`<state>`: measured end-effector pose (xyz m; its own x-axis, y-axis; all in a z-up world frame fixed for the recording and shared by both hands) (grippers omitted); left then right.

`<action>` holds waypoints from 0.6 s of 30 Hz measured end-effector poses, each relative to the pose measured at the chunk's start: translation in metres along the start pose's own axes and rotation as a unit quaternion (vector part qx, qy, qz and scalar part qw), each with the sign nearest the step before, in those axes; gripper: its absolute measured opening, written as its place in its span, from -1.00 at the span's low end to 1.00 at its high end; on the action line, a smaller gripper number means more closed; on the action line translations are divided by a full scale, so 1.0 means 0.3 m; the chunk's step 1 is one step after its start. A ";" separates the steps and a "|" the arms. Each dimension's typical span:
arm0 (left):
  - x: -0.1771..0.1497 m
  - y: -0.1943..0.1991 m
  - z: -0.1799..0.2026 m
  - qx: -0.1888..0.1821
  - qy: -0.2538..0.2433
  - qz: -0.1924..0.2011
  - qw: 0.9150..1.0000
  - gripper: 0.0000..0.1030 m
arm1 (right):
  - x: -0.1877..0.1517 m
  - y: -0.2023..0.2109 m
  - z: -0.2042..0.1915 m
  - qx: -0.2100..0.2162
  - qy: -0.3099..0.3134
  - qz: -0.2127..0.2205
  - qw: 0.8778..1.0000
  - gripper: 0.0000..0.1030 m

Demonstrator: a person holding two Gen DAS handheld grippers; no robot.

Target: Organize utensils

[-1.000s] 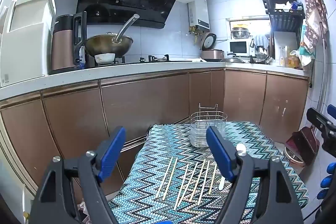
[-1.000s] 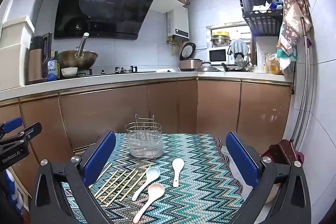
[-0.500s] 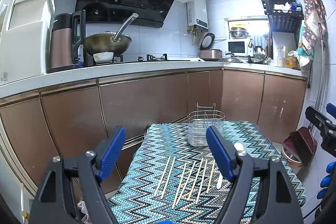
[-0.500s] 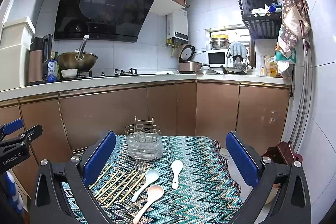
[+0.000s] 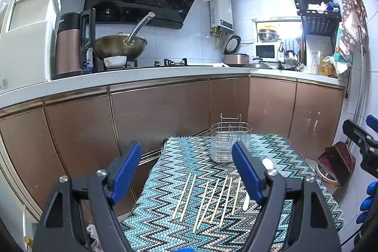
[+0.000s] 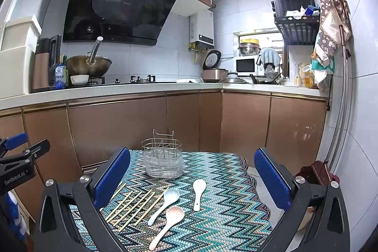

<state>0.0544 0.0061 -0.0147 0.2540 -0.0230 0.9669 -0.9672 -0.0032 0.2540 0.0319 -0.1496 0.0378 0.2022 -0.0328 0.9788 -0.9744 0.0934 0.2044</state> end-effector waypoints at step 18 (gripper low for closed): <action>-0.006 -0.002 0.004 -0.001 -0.003 0.010 1.000 0.51 | 0.007 0.018 0.006 -0.042 0.018 0.013 0.999 0.99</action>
<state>0.0546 0.0048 -0.0165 0.2339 -0.0281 0.9718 -0.9722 -0.0007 0.2340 0.0268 -0.1510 0.0410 0.1822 0.0062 0.9832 -0.9678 0.1778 0.1782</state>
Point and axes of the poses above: each gripper's, at about its wrist camera, not at the fingertips, and y roughly against the way its jaws point, z to its right, x to its top, the point moved 6 cm from there along -y, roughly the way its jaws point, and after that the axes turned 2 degrees about x, right-handed, at the moved point
